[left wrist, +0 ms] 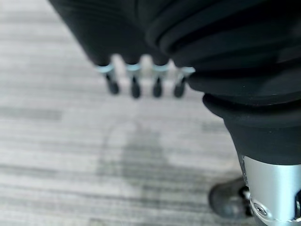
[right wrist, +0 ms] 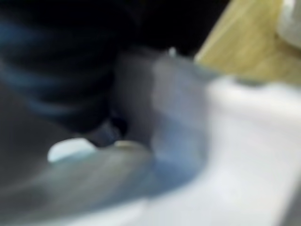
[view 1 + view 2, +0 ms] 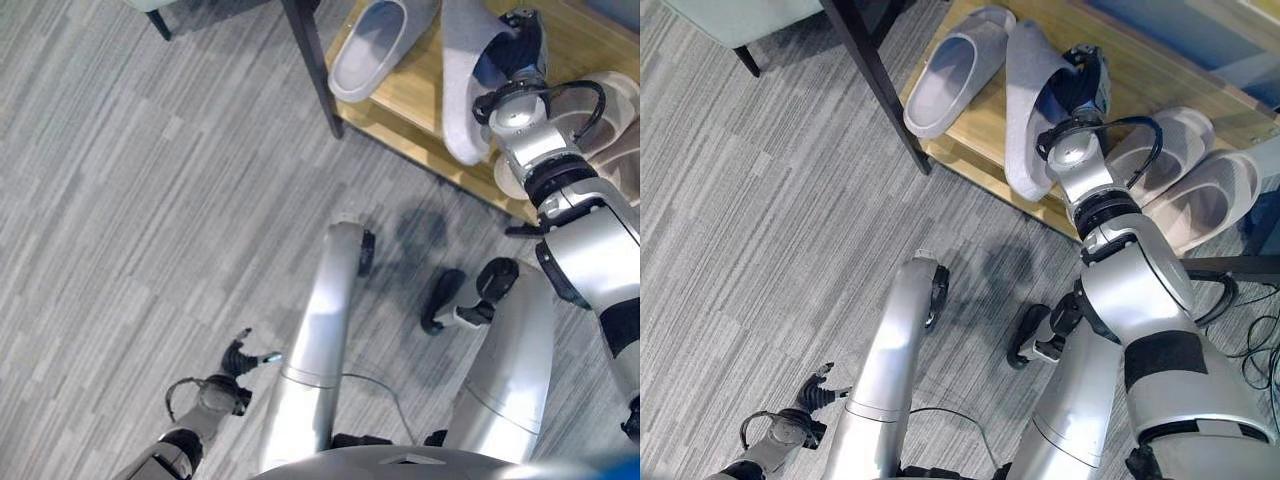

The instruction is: Arrange the slippers neatly on the shoe rack.

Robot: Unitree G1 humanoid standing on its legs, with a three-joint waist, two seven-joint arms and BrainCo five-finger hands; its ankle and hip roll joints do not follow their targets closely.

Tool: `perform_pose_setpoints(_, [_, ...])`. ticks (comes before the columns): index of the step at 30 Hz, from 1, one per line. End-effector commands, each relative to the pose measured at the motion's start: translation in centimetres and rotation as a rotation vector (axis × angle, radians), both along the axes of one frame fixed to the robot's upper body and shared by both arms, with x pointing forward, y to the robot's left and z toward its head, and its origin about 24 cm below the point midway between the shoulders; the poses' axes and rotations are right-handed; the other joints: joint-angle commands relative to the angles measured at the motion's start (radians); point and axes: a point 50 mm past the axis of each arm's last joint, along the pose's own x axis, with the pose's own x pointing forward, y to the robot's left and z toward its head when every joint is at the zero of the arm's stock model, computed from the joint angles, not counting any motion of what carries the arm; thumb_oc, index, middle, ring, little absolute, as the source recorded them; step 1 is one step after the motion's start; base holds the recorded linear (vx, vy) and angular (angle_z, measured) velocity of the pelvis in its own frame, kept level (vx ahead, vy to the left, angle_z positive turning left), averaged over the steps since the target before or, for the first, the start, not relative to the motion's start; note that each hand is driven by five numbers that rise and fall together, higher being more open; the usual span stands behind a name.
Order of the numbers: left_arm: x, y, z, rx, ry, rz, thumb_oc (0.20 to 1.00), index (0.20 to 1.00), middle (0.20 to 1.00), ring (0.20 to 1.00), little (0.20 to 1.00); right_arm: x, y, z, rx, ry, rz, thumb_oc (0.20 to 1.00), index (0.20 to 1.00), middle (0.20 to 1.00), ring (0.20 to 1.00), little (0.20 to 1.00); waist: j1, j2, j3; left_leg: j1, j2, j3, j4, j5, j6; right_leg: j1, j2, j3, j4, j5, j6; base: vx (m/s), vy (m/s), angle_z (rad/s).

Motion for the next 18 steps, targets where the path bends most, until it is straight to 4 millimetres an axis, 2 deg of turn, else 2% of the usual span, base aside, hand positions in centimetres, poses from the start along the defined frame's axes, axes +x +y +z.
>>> perform_pose_setpoints(1, [-0.8, 0.1, -0.2, 0.017, 0.016, -0.014, 1.000, 1.000, 1.000, 1.000, 1.000, -1.4, 0.4, 7.5, -0.022, -0.219, 0.019, 0.200, 0.200, 0.200, 0.200, 0.200, 0.023, 0.010, 0.102, 0.057, 0.020, -0.006, -0.092, -0.112, 0.019, 0.093, 0.019, 0.118, -0.057, -0.007, -0.005, 0.00, 0.000, 0.00])
perform_pose_setpoints(5, [-1.3, 0.0, -0.4, -0.002, 0.026, -0.013, 1.000, 1.000, 1.000, 1.000, 1.000, -1.2, 0.6, 7.3, -0.013, -0.210, 0.021, 0.200, 0.200, 0.200, 0.200, 0.200, 0.028, 0.014, 0.102, 0.057, 0.023, 0.000, -0.075, -0.123, 0.020, 0.089, 0.018, 0.121, -0.038, -0.011, -0.007, 0.01, -0.001, 0.00])
perform_pose_setpoints(7, [-2.0, 0.3, -0.6, 0.002, 0.044, -0.008, 1.000, 1.000, 1.000, 1.000, 1.000, -1.2, 0.5, 7.3, -0.026, -0.198, 0.008, 0.200, 0.200, 0.200, 0.200, 0.200, 0.033, 0.012, 0.102, 0.057, 0.024, 0.000, -0.046, -0.144, 0.019, 0.087, 0.018, 0.127, -0.006, -0.018, -0.007, 0.06, -0.003, -0.01])
perform_pose_setpoints(9, [-3.5, 0.4, -1.4, 0.028, 0.106, -0.006, 1.000, 1.000, 1.000, 1.000, 1.000, -1.1, 1.7, 7.4, -0.009, -0.215, 0.040, 0.200, 0.200, 0.200, 0.200, 0.200, 0.037, 0.007, 0.102, 0.057, 0.031, -0.001, 0.008, -0.182, 0.021, 0.082, 0.025, 0.142, 0.050, -0.036, -0.013, 0.07, 0.040, -0.02])
perform_pose_setpoints(12, [-3.6, 0.3, -1.4, 0.021, 0.101, -0.015, 1.000, 1.000, 1.000, 1.000, 1.000, -1.1, 2.1, 7.1, -0.007, -0.220, 0.048, 0.200, 0.200, 0.200, 0.200, 0.200, 0.041, 0.007, 0.102, 0.057, 0.031, -0.006, 0.039, -0.202, 0.022, 0.082, 0.025, 0.146, 0.079, -0.039, -0.009, 0.05, 0.029, -0.07])
perform_pose_setpoints(18, [-5.3, 0.6, -1.6, -0.010, 0.124, 0.031, 1.000, 1.000, 1.000, 1.000, 1.000, -1.0, 2.8, 6.8, 0.001, -0.230, 0.057, 0.200, 0.200, 0.200, 0.200, 0.200, 0.053, 0.015, 0.102, 0.057, 0.037, -0.004, 0.141, -0.262, 0.025, 0.079, 0.030, 0.166, 0.182, -0.062, -0.011, 0.04, 0.000, -0.03])
